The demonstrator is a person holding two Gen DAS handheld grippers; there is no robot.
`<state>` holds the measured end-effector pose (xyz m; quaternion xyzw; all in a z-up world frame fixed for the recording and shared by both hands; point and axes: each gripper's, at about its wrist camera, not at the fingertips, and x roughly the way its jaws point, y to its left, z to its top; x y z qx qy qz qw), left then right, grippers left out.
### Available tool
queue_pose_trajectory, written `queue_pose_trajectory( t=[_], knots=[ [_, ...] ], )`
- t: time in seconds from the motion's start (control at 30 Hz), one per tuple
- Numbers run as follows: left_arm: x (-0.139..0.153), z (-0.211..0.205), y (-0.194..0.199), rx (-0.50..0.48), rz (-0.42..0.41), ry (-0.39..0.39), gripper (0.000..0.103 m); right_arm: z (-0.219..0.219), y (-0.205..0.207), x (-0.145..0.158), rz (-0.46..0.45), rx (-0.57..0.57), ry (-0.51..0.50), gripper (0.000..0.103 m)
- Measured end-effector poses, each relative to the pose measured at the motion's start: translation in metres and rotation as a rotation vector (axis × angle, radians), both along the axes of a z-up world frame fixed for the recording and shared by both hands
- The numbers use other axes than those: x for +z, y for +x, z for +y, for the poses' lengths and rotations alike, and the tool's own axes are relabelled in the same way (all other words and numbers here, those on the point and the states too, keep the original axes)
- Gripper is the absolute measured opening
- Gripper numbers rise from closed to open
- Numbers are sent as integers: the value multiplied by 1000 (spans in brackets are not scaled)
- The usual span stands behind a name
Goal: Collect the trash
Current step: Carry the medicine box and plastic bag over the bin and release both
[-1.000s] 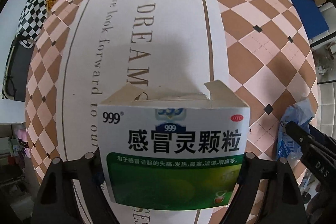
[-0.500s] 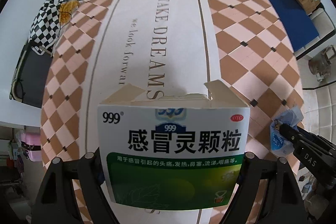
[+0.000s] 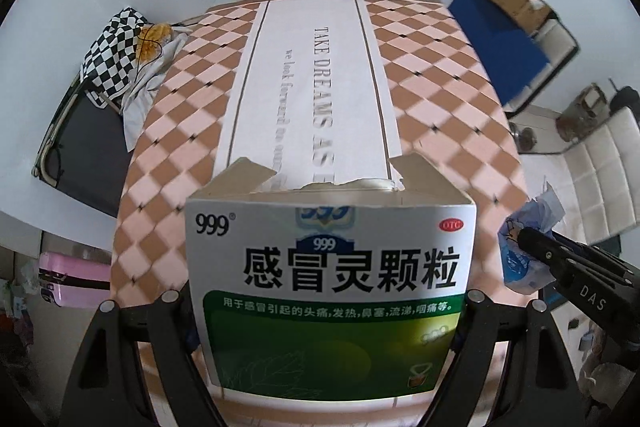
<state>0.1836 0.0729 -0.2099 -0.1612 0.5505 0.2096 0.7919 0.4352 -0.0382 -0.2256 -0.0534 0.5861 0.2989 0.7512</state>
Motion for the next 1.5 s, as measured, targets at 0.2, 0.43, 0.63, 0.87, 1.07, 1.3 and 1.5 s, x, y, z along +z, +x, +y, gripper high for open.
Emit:
queue_pose_trajectory(
  t=[0.2,0.43,0.63,0.87,1.07,1.3,1.5],
  knots=[
    [15,-23,-100,-53,-52,-10,84,-43,-125,20,-17,-40,38,29],
    [-2,-41,-202,-80,-19,-65,84,-94,-268,-3,44,-66,-16,29],
    [-65,-71,-268,-89,114,-151,84,-137,-343,-72,178,-69,-111,29],
    [-196,-91,-279,-44,264,-258,84,-165,-366,-201,285,-70,-200,29],
    [-332,-99,-242,-42,333,-305,84,-176,-355,-340,338,-98,-264,29],
    [-448,-112,-216,-72,376,-336,84,-183,-339,-464,432,-179,-261,29],
    [-495,-114,-209,-89,401,-369,84,-172,-340,-516,452,-194,-246,29]
  ],
)
